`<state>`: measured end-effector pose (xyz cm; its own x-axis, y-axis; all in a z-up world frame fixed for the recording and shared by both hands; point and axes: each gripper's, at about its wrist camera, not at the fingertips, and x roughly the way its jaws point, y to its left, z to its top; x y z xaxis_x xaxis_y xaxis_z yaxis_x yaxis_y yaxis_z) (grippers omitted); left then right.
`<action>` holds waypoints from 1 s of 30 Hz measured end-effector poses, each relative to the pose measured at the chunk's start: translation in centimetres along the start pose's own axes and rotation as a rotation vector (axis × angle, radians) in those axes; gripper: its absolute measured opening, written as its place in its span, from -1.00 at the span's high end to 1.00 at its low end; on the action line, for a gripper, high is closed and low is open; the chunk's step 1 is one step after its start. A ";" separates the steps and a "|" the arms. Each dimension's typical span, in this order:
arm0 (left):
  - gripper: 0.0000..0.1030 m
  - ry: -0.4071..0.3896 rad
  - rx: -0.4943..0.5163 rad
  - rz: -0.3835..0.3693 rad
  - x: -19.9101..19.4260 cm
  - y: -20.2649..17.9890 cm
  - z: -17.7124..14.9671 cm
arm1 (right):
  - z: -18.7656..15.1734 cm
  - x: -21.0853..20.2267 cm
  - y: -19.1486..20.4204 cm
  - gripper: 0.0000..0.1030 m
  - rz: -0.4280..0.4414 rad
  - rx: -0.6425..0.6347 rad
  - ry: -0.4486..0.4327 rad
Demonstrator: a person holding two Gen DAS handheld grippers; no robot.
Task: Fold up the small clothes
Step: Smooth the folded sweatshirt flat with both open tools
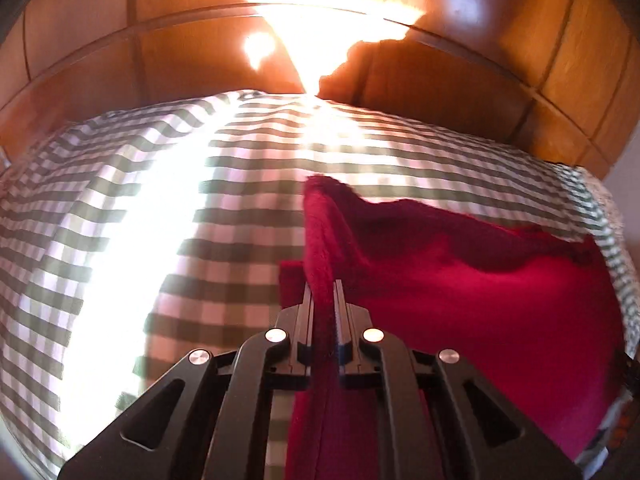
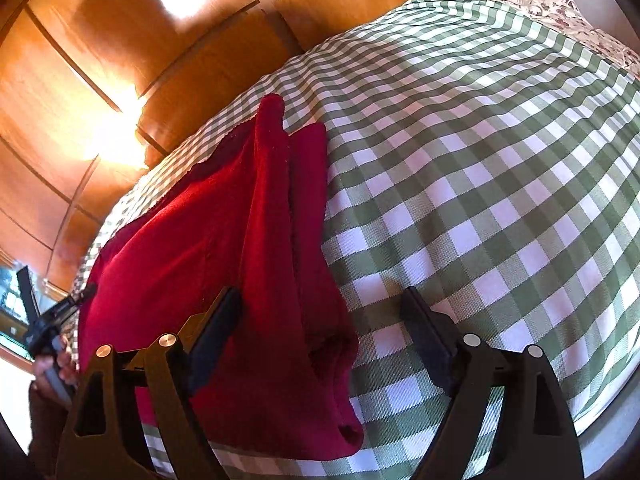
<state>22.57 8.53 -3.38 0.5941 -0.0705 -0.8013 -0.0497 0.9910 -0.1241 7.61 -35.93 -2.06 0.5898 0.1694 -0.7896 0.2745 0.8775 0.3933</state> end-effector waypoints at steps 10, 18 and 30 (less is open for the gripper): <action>0.07 -0.061 0.004 0.071 -3.4 -2.1 -2.8 | -0.1 0.2 -0.1 -0.67 0.009 -0.021 0.001; -0.04 -0.104 0.079 0.022 -7.7 -5.6 -7.5 | -0.7 -0.3 -0.3 -0.69 0.145 0.041 0.041; -0.11 -0.082 0.111 0.007 -8.4 -7.2 -9.4 | -2.4 0.4 1.8 -0.69 0.202 0.012 0.061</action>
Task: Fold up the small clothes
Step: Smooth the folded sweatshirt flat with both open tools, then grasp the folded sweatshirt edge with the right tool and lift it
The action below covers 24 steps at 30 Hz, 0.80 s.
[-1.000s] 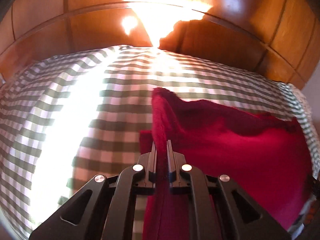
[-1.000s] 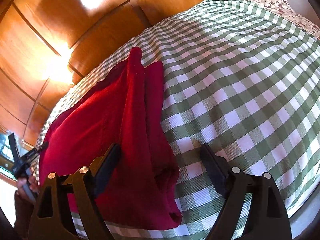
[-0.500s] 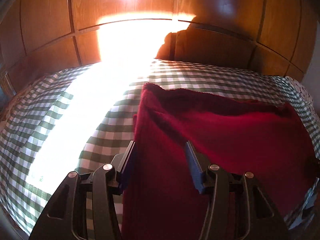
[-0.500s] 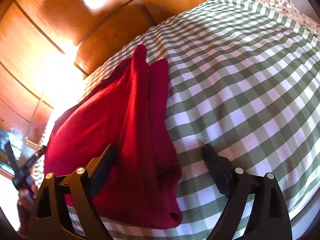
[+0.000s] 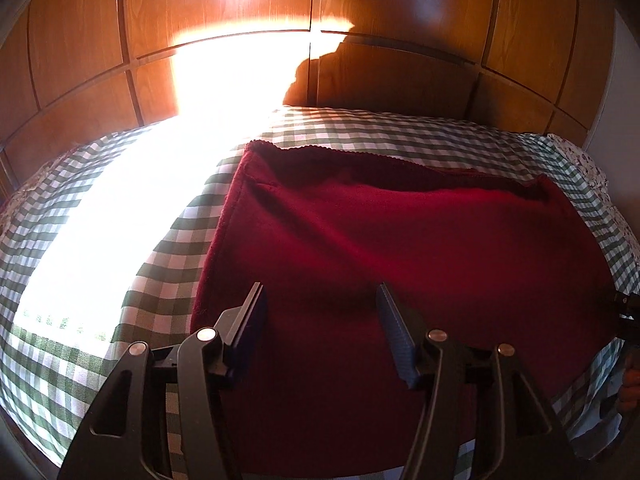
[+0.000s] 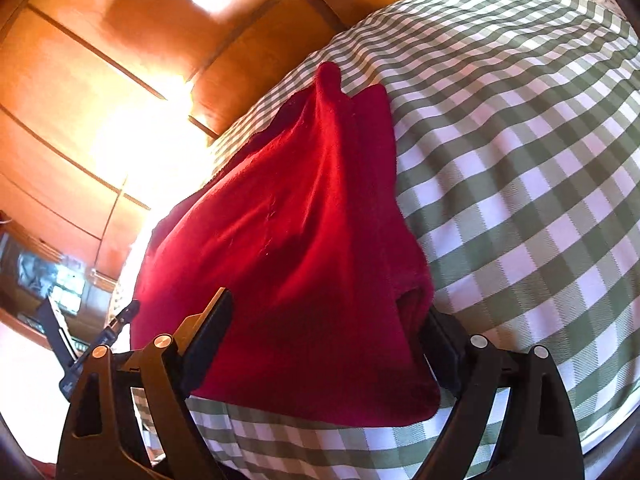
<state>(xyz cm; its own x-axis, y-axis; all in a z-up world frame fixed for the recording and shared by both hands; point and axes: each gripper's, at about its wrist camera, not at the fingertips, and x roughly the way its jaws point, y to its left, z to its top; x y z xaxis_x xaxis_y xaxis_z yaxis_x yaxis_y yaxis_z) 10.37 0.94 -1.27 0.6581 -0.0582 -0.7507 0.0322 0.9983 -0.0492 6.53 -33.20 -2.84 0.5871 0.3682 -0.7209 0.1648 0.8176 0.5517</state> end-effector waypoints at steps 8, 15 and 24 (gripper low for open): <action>-0.18 0.016 0.012 0.005 0.6 -0.3 -0.2 | -0.1 0.2 -0.1 -0.02 -0.021 -0.006 0.003; -0.31 0.002 0.022 0.016 0.6 -0.5 0.0 | -0.1 0.7 0.9 0.45 -0.017 -0.036 0.021; -0.43 -0.009 -0.003 0.001 -0.3 0.0 -0.4 | 0.2 0.0 2.9 0.54 -0.040 -0.070 -0.007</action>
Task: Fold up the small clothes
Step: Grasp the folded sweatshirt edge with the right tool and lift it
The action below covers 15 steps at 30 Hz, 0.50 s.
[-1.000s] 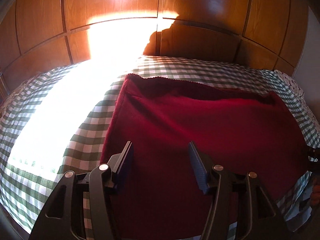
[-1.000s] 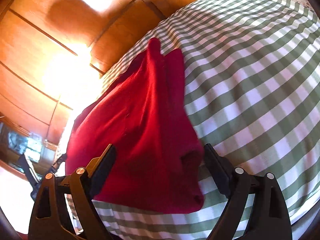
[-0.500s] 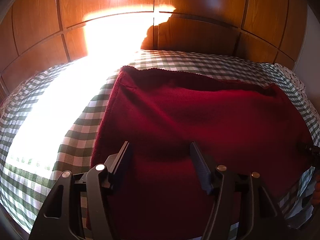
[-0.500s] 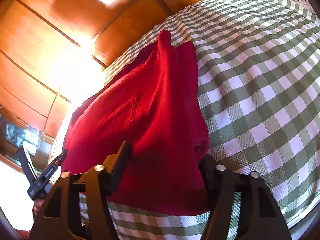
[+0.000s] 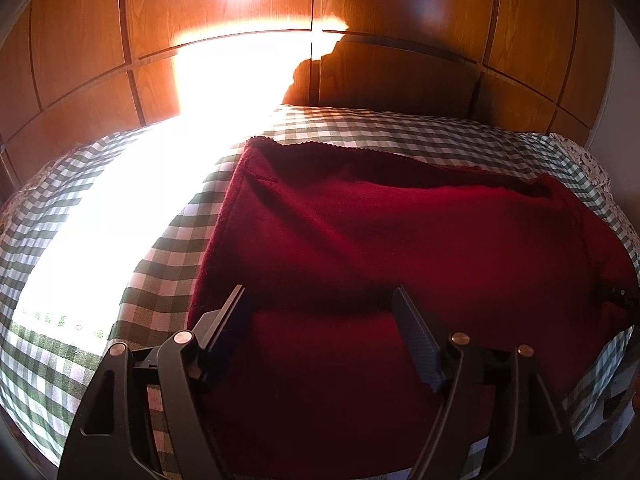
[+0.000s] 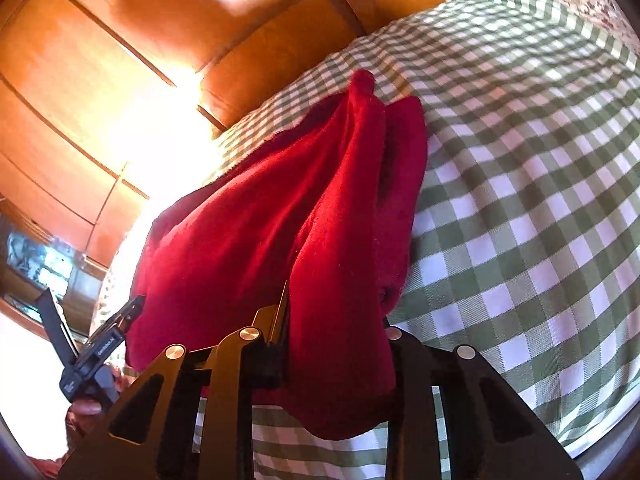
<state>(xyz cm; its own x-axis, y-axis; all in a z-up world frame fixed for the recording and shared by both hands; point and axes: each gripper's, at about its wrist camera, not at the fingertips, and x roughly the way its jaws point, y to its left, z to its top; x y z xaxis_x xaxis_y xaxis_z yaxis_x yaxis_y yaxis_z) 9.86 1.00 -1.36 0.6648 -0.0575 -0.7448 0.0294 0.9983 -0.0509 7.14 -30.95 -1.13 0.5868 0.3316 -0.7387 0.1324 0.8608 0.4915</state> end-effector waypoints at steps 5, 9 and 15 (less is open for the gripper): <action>-0.43 -0.002 -0.015 -0.019 -0.7 0.6 -0.3 | 0.5 -0.9 1.4 0.57 0.008 -0.031 -0.024; -0.44 -0.005 -0.018 -0.035 -1.0 0.8 -0.5 | 1.1 -1.5 3.8 0.57 0.011 -0.085 -0.045; -0.44 -0.009 -0.024 -0.048 -2.0 1.5 -0.8 | 1.5 -1.7 6.1 0.60 0.015 -0.134 -0.059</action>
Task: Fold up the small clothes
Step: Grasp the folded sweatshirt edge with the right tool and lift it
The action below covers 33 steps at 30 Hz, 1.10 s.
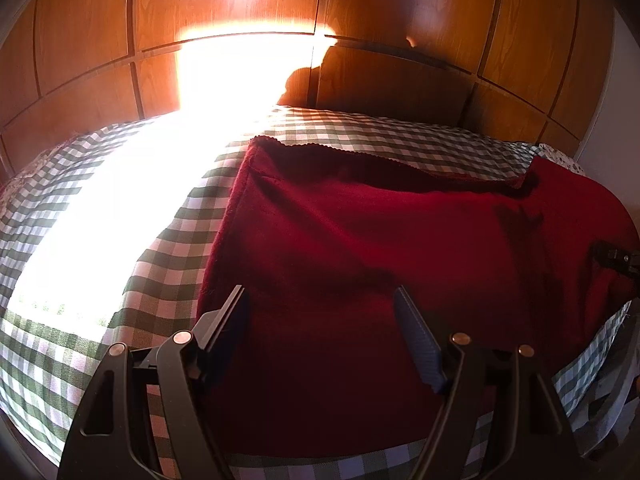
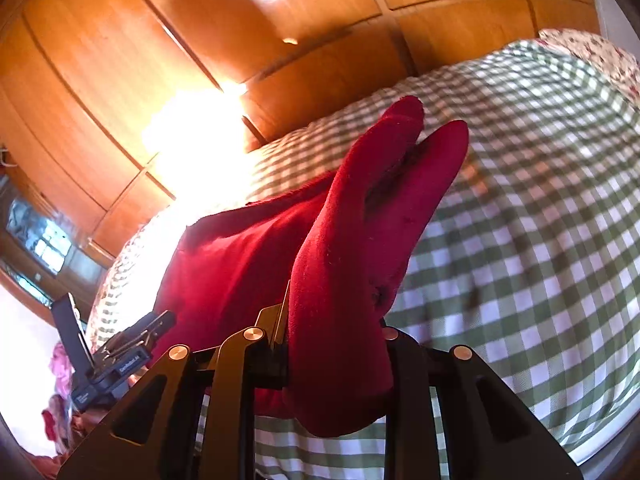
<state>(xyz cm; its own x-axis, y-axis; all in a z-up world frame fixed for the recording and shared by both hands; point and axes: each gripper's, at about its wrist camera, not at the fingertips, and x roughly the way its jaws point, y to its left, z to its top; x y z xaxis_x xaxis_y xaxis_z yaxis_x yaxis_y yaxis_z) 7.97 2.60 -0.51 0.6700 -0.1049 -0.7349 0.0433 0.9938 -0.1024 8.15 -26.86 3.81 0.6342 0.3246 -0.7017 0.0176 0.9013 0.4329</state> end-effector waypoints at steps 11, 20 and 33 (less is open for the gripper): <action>-0.44 -0.014 -0.020 0.024 -1.6 1.3 -0.3 | 1.3 0.8 4.6 0.59 0.058 -0.106 -0.013; -0.44 0.002 -0.060 0.025 -2.1 3.6 -0.6 | 1.6 1.8 7.5 0.60 0.057 -0.169 0.003; 0.00 0.041 -0.241 -0.149 -3.1 11.0 1.0 | 1.3 3.6 12.6 0.60 0.117 -0.286 0.041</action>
<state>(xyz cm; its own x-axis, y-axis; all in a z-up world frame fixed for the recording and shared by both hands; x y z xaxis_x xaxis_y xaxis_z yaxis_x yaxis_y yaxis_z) 7.07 13.87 1.33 0.6387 -0.2551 -0.7259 -0.0423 0.9304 -0.3641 11.71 -14.75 7.45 0.5874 0.4366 -0.6814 -0.2756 0.8996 0.3388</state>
